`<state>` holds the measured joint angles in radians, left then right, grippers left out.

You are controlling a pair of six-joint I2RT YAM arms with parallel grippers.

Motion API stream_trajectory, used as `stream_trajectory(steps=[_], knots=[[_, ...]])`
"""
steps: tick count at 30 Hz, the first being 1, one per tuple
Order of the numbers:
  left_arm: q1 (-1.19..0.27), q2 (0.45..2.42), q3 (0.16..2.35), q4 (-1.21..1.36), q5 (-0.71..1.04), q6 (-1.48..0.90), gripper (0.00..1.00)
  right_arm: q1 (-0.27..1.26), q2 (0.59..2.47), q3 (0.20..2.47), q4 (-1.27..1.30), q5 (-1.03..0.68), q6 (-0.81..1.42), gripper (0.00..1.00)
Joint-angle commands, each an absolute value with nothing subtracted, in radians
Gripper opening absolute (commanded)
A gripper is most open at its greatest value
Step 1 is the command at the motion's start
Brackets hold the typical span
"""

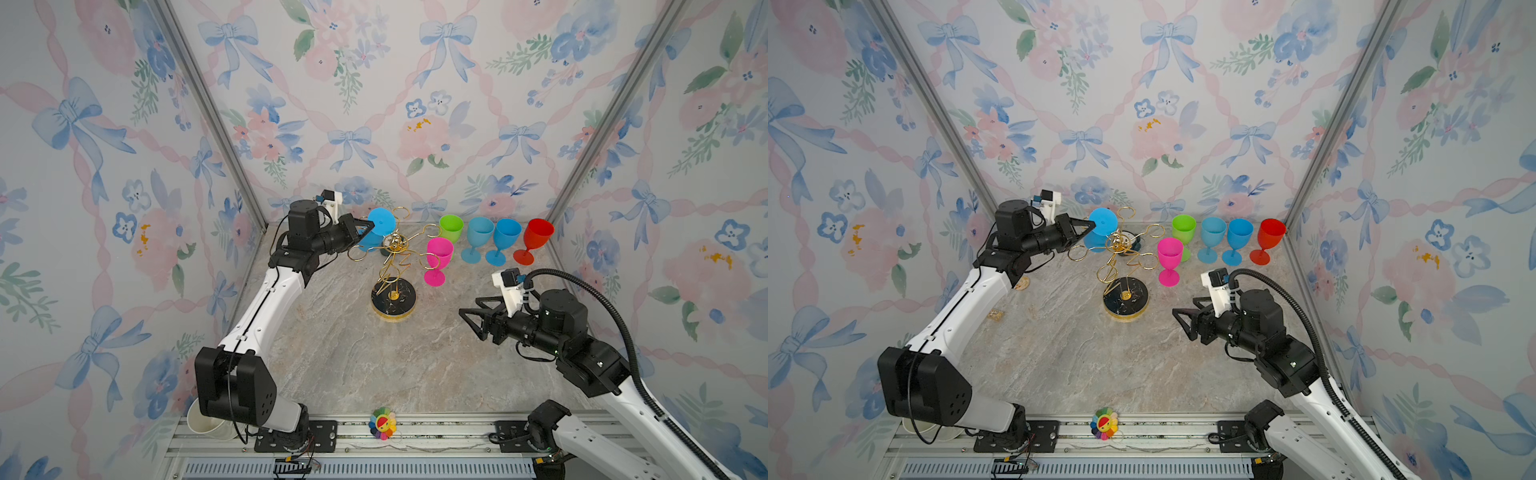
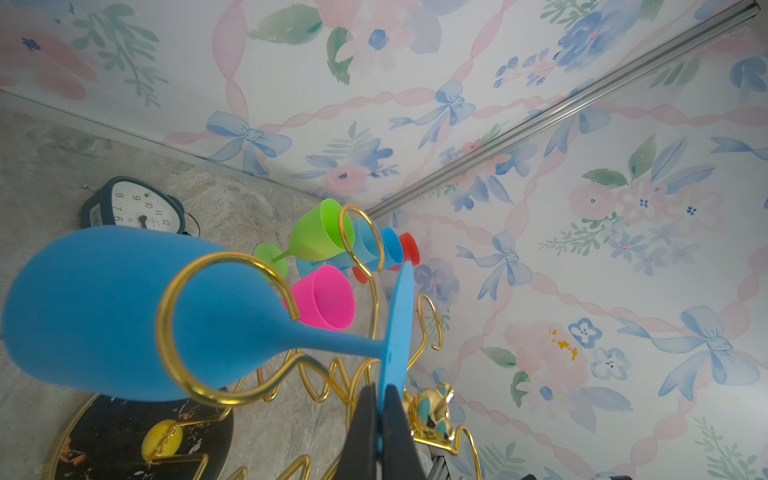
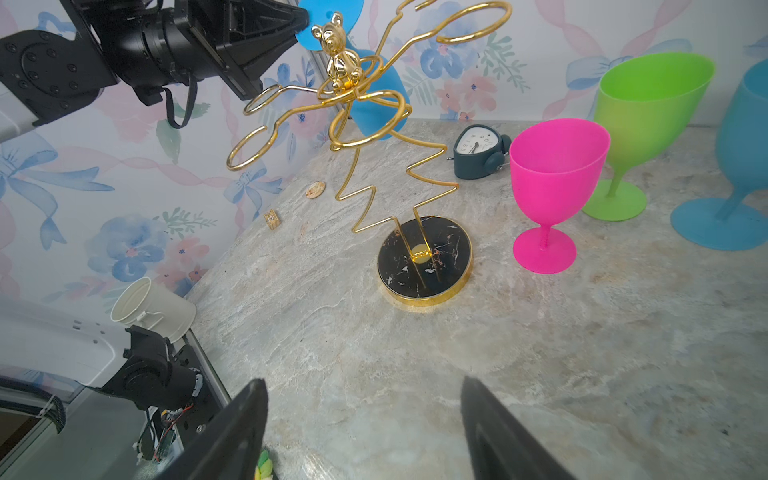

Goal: Take the wine glass off the wine glass rack
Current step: 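Slide the blue glass off its rack hook with the left gripper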

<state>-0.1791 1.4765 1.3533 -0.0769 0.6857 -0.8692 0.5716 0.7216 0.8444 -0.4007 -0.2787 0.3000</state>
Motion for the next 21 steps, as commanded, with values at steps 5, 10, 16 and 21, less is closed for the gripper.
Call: stream_trajectory(steps=[5,10,16,21], knots=[[-0.189,1.528,1.418,-0.07,0.695,-0.879,0.0,0.586,0.709,0.821,-0.384,-0.27,0.318,0.76],[-0.189,1.562,1.44,-0.071,0.7,-0.883,0.0,0.587,0.704,0.809,-0.38,-0.27,0.323,0.76],[-0.187,1.602,1.481,-0.071,0.707,-0.886,0.0,0.587,0.698,0.801,-0.381,-0.267,0.322,0.76],[-0.18,1.627,1.512,-0.07,0.721,-0.893,0.0,0.588,0.696,0.792,-0.38,-0.267,0.326,0.76]])
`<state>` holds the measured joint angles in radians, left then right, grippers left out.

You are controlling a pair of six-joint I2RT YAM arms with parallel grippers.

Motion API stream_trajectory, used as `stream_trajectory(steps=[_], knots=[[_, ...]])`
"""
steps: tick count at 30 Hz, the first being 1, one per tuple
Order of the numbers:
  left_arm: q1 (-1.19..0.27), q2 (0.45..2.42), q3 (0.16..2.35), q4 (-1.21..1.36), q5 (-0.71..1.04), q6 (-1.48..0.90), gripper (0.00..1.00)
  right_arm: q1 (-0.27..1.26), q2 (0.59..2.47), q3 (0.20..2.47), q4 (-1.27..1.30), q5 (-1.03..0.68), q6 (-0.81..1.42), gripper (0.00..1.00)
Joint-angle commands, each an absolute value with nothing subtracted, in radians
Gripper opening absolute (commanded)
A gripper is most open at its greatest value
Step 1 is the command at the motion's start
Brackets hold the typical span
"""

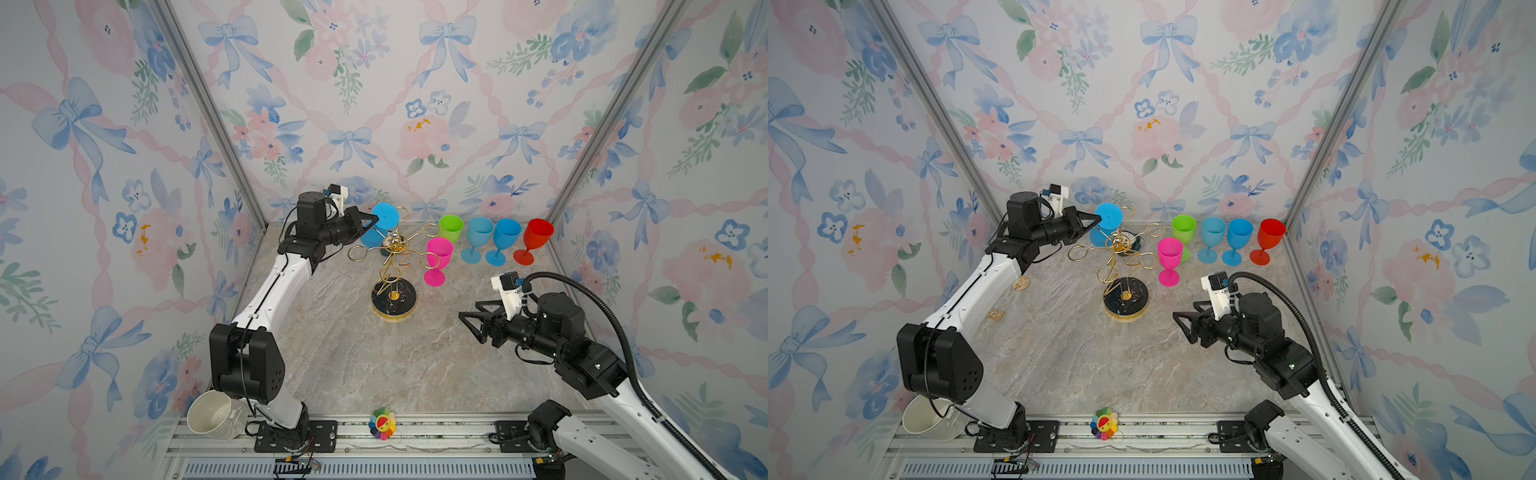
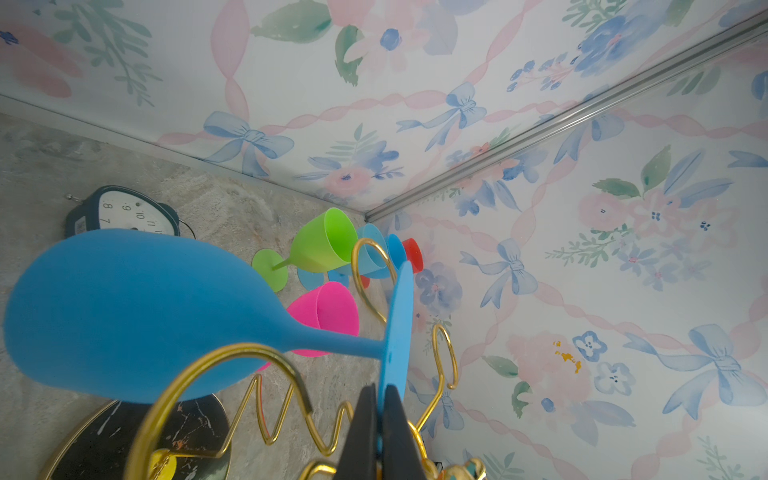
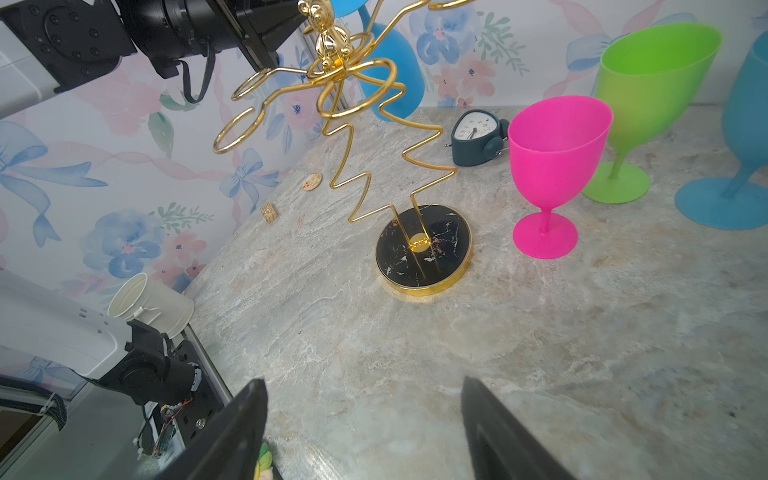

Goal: Take the wine glass off the wine glass rack
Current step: 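Slide the blue glass off its rack hook with the left gripper, then lift the blue glass up and clear of the rack with the left gripper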

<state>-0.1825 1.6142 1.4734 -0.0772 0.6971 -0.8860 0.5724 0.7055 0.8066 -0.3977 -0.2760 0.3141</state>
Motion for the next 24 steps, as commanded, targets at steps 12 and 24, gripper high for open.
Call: stream_trajectory(steps=[12,24], knots=[[-0.114,1.67,1.562,-0.07,0.729,-0.905,0.0,0.591,0.697,0.762,-0.342,-0.27,0.36,0.76],[-0.033,1.703,1.61,-0.071,0.715,-0.915,0.0,0.612,0.708,0.76,-0.334,-0.258,0.368,0.76]])
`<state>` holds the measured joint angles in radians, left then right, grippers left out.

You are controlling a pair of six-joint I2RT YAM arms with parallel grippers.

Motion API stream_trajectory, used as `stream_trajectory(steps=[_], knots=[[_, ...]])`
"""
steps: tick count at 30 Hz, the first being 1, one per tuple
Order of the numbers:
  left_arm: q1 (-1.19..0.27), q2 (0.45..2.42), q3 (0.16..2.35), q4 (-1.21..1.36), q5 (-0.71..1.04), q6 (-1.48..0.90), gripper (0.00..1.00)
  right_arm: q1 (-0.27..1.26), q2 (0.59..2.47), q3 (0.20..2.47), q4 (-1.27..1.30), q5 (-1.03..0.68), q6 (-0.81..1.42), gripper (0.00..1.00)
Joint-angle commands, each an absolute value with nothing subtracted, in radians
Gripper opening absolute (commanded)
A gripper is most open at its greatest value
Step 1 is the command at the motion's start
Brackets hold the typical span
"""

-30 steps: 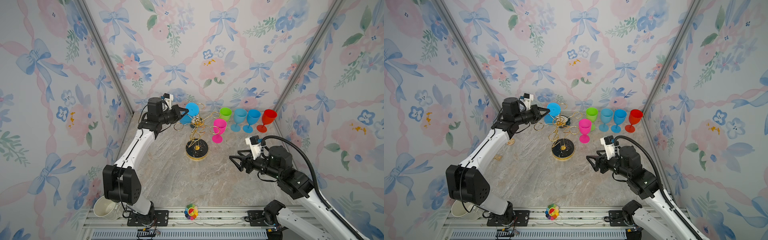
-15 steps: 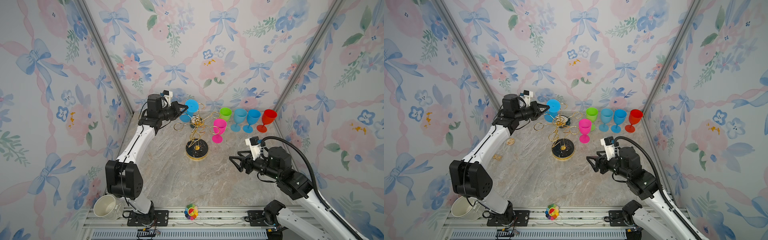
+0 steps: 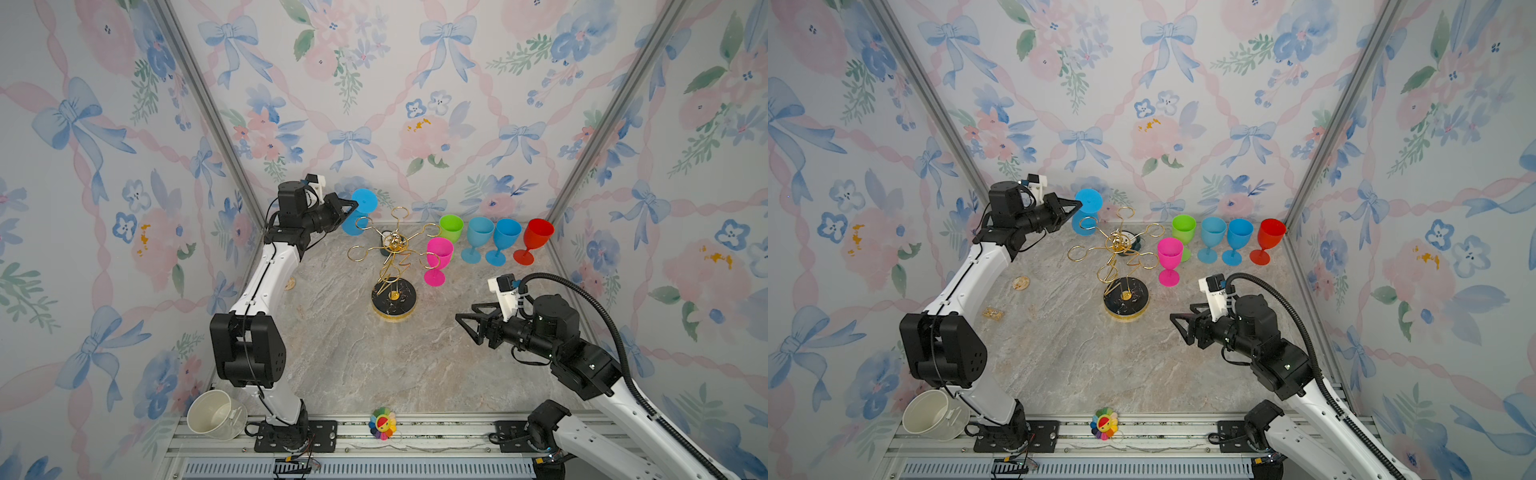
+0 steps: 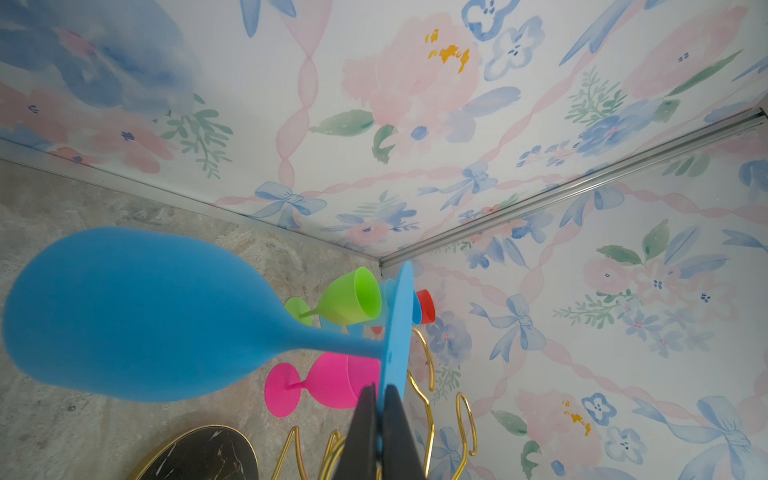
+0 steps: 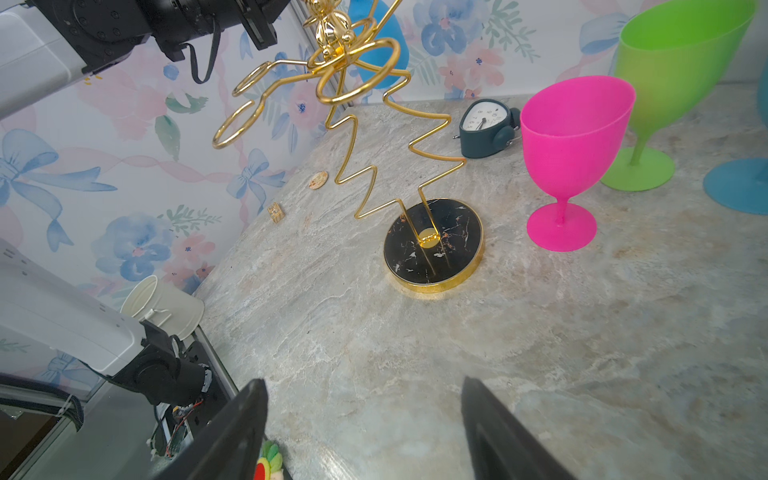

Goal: Take the wine glass off the wine glass rack
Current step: 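Lift the blue glass up and clear of the rack with the left gripper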

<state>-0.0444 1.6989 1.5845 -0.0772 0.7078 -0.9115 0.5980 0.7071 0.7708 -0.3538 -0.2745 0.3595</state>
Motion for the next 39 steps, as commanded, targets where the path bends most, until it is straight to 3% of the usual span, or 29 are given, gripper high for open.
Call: stream_trajectory(steps=[1,11,17,24,34,39], knots=[[-0.027,1.696,1.606,-0.07,0.715,-0.91,0.0,0.611,0.71,0.76,-0.333,-0.256,0.368,0.76],[0.018,1.502,1.536,-0.07,0.582,-0.774,0.0,0.622,0.74,0.764,-0.309,-0.254,0.373,0.76],[-0.011,1.32,1.491,-0.071,0.499,-0.558,0.0,0.638,0.759,0.773,-0.3,-0.241,0.37,0.76],[-0.207,1.101,1.376,0.001,0.435,-0.307,0.0,0.64,0.758,0.788,-0.319,-0.209,0.359,0.76],[-0.457,0.932,1.201,0.31,0.603,-0.367,0.0,0.637,0.755,0.823,-0.43,-0.001,0.371,0.78],[-0.65,0.889,1.101,0.368,0.623,-0.328,0.0,0.601,0.734,0.856,-0.46,0.0,0.362,0.85]])
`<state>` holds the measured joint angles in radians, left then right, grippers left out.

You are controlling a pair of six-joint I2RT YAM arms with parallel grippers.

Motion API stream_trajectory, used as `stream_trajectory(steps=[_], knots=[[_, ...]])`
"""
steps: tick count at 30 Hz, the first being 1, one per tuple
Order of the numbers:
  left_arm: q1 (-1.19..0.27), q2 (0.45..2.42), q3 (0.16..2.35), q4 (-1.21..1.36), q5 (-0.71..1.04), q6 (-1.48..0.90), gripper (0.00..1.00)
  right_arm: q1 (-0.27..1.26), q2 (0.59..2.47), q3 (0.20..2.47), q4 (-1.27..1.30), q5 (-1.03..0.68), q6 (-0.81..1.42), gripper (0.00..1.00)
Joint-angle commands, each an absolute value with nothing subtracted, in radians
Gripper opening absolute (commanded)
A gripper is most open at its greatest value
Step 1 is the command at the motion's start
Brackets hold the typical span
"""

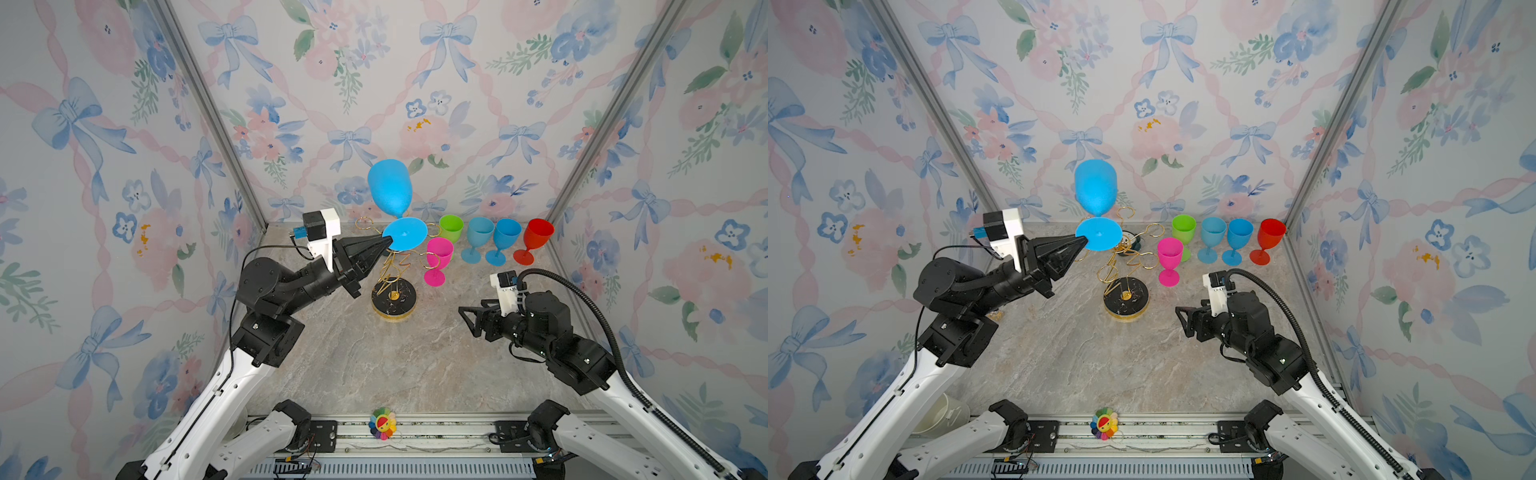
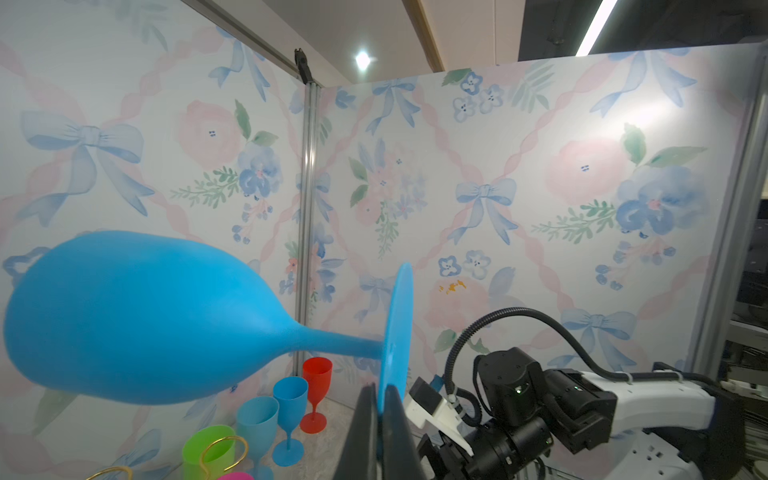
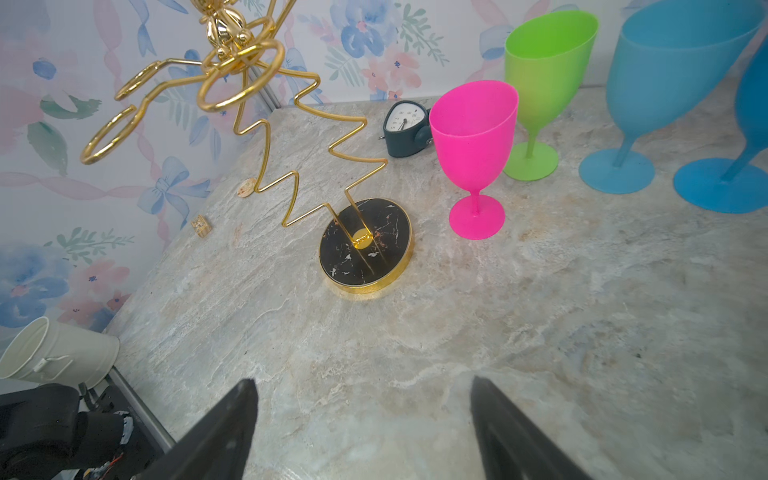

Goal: Take the wine glass off the wine glass rack
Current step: 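Lift the blue glass up and clear of the rack with the left gripper, then carry the blue glass upright toward the robot while the right gripper approaches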

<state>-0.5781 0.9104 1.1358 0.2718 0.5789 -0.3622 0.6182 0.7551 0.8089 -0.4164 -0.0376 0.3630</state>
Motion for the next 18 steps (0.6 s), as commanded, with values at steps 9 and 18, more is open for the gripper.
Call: stream_trajectory(steps=[9,18], knots=[[-0.909,0.793,0.97,0.328,0.619,-0.134,0.0,0.354,0.734,0.939,-0.689,0.028,0.363,0.91],[-1.169,0.821,0.837,0.101,0.374,0.168,0.0,0.01,0.713,0.967,-0.757,-0.287,0.38,0.91]])
